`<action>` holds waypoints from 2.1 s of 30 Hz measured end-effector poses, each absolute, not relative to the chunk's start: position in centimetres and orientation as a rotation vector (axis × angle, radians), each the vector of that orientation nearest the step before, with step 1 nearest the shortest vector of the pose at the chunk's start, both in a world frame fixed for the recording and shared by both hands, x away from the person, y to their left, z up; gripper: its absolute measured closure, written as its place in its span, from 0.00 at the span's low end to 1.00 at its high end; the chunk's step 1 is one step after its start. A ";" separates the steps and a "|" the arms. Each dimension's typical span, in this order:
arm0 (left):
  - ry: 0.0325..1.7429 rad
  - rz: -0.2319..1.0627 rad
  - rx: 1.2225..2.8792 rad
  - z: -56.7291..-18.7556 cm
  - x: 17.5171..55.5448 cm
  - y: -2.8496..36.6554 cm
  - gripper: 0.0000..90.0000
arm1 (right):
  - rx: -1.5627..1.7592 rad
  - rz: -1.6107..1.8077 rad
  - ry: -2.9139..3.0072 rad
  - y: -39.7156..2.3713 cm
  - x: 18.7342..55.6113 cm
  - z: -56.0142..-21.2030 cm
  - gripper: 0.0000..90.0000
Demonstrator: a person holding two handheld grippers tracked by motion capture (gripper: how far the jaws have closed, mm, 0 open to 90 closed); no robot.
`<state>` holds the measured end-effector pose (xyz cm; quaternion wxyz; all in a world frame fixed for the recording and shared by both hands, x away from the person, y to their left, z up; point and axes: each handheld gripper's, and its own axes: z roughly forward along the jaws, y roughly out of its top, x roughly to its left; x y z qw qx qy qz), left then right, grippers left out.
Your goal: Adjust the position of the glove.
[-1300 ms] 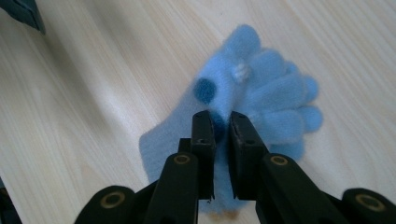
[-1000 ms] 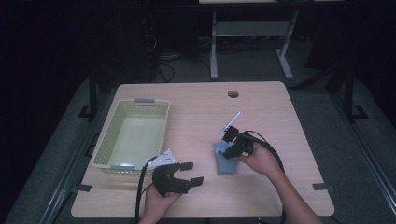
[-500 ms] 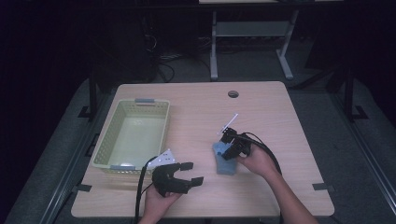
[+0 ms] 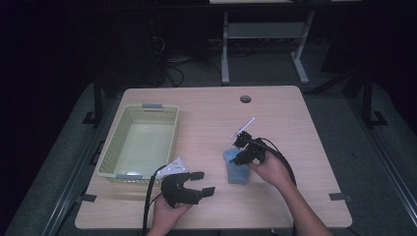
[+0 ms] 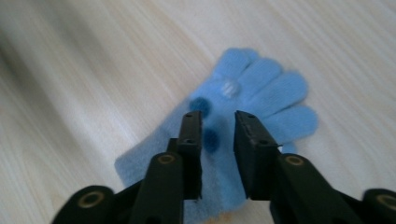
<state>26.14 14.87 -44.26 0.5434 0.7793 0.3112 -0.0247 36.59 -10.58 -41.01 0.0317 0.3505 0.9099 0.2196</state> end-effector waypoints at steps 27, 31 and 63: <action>0.745 -0.083 1.858 -44.4 26.5 13.9 0.26 | 1.231 0.792 2.774 -11.8 36.1 -41.8 0.66; 0.773 -0.100 1.839 -44.3 26.8 13.6 0.26 | 1.293 0.859 2.747 -13.1 35.6 -41.8 0.60; 1.231 -0.377 1.778 -46.5 32.8 8.0 0.35 | 1.618 1.188 2.557 -17.8 33.0 -44.8 0.44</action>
